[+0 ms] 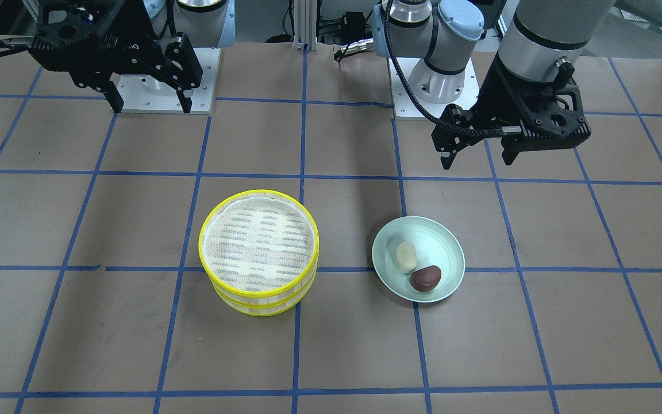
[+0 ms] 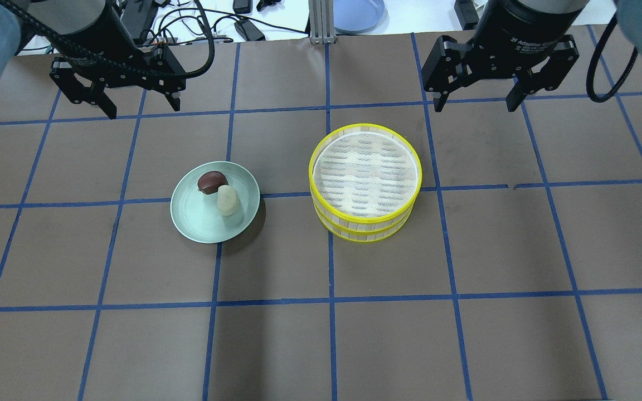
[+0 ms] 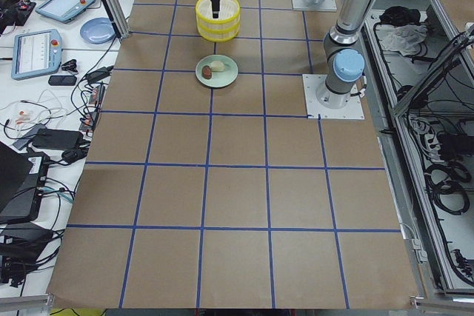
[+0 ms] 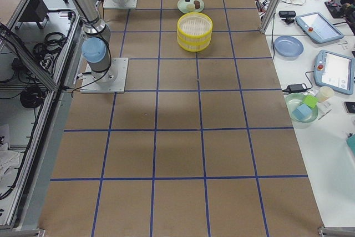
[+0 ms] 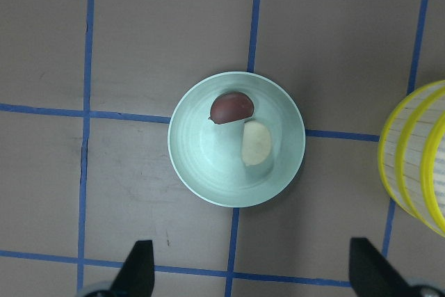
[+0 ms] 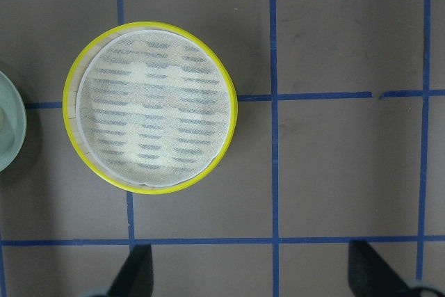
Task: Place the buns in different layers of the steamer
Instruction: 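Lower the left gripper to the green bowl while the right reaches the steamer, then grasp the white bun with the left gripper while the right grips the top tier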
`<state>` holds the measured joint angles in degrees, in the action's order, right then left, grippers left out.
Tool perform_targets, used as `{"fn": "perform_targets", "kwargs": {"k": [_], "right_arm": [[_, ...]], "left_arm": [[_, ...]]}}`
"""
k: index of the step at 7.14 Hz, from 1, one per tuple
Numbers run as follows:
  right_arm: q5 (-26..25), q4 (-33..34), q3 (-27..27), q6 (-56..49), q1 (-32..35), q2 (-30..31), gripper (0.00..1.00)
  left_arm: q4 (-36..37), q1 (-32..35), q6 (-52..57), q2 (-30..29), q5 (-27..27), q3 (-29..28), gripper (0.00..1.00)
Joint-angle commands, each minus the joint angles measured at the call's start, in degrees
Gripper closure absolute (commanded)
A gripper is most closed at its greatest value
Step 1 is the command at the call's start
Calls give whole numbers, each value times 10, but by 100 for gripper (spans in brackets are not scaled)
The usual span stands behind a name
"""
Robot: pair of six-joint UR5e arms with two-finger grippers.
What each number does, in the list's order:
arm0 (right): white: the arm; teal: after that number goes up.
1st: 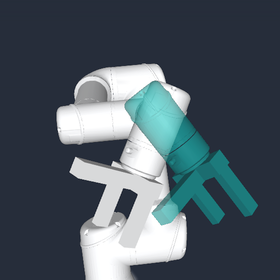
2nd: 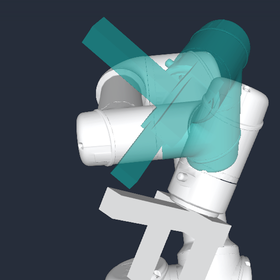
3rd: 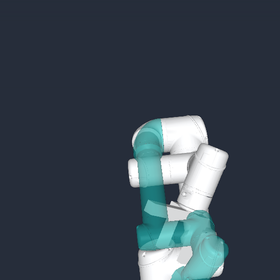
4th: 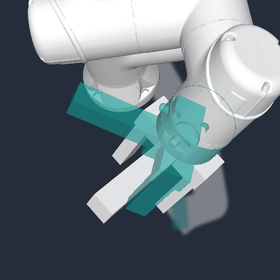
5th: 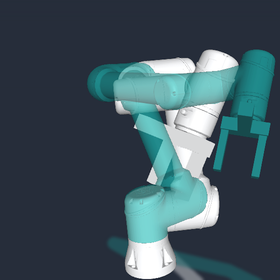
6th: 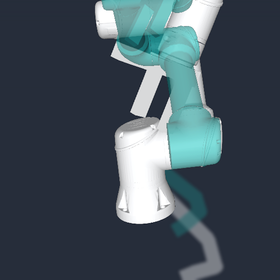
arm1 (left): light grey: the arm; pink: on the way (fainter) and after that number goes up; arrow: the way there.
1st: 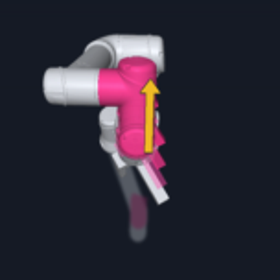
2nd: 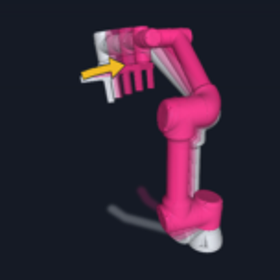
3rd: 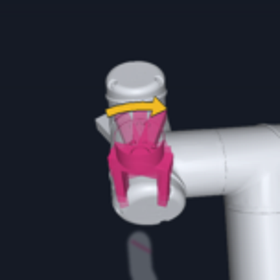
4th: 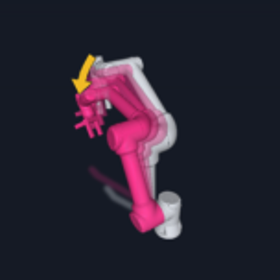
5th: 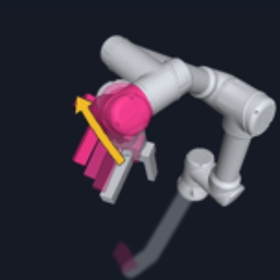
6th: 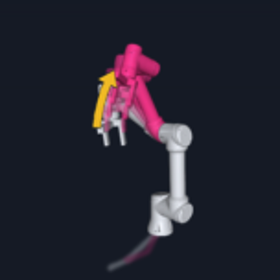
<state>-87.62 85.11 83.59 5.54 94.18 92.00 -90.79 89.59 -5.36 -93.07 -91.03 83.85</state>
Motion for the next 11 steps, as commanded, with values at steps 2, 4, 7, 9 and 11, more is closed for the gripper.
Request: {"fn": "perform_targets", "kwargs": {"k": [2, 4, 7, 9, 11], "right_arm": [[-2, 1, 5, 0, 0, 2, 0], [0, 1, 6, 0, 0, 1, 0], [1, 38, 65, 1, 1, -6, 0], [0, 170, 135, 2, 3, -58, 2], [0, 256, 140, 24, 6, -151, 11]], "left_arm": [[6, 0, 10, -4, 5, 6, 0], [67, -2, 6, -24, 23, 58, 0], [155, -2, 4, -55, 32, 166, 0], [190, -2, 3, -95, 31, 171, 0], [251, -1, -1, -134, 31, 207, 1]]}}
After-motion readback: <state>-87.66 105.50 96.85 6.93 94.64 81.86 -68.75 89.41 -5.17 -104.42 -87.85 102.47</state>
